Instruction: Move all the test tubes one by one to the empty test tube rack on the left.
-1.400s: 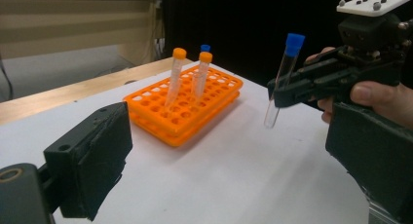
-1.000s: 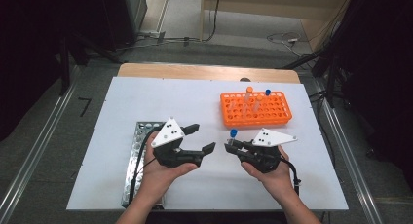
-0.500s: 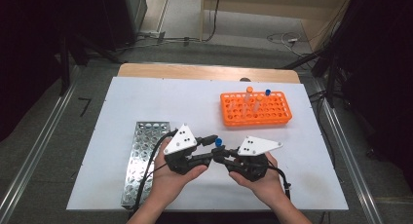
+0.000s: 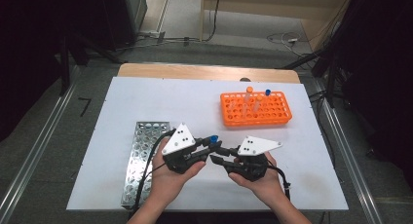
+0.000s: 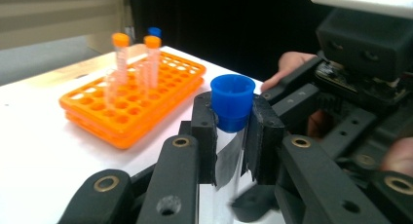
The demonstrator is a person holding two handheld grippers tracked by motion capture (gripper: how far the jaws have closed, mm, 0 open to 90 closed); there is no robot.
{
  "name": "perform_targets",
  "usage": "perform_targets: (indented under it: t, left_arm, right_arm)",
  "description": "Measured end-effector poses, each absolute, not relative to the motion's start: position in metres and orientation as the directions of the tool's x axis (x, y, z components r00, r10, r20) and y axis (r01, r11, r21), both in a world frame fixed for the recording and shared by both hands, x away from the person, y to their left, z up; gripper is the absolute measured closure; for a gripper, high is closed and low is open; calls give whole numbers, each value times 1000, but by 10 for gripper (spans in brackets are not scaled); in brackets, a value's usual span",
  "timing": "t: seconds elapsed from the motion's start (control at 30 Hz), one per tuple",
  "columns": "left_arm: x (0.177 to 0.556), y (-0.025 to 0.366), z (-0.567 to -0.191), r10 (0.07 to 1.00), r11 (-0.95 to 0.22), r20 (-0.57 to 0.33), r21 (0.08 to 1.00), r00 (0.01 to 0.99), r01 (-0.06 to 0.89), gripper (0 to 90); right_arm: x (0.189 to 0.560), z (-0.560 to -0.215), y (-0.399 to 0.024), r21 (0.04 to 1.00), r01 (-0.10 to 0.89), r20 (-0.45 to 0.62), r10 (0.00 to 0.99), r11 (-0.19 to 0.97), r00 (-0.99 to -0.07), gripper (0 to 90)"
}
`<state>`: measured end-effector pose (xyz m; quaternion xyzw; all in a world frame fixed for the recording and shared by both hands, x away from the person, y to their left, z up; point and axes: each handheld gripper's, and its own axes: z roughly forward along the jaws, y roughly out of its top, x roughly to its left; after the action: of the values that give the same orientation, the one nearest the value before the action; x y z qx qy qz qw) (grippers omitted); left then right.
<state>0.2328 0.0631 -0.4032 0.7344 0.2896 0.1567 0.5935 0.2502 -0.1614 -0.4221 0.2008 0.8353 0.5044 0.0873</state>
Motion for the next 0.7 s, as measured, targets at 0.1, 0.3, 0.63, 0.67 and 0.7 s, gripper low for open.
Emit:
perform_targets:
  t: [0.1, 0.3, 0.63, 0.67, 0.7]
  left_arm:
    - [234, 70, -401, 634, -111, -118, 964, 765, 241, 767]
    - [239, 94, -397, 699, -64, -126, 969, 704, 237, 767]
    - [245, 129, -393, 787, -14, -125, 975, 604, 220, 767]
    - [246, 133, -393, 797, -9, -123, 976, 591, 216, 768]
    - [247, 138, -393, 807, -3, -124, 977, 577, 215, 768]
  right_arm:
    - [252, -424, -167, 884, 251, 69, 421, 395, -905, 545]
    - [256, -425, -178, 892, 250, 77, 419, 376, -905, 332]
    - [264, -431, -203, 891, 282, 92, 466, 357, -880, 0]
    - [265, -431, -206, 891, 283, 93, 468, 355, -879, 0]
    - [266, -431, -209, 894, 284, 98, 467, 347, -879, 0]
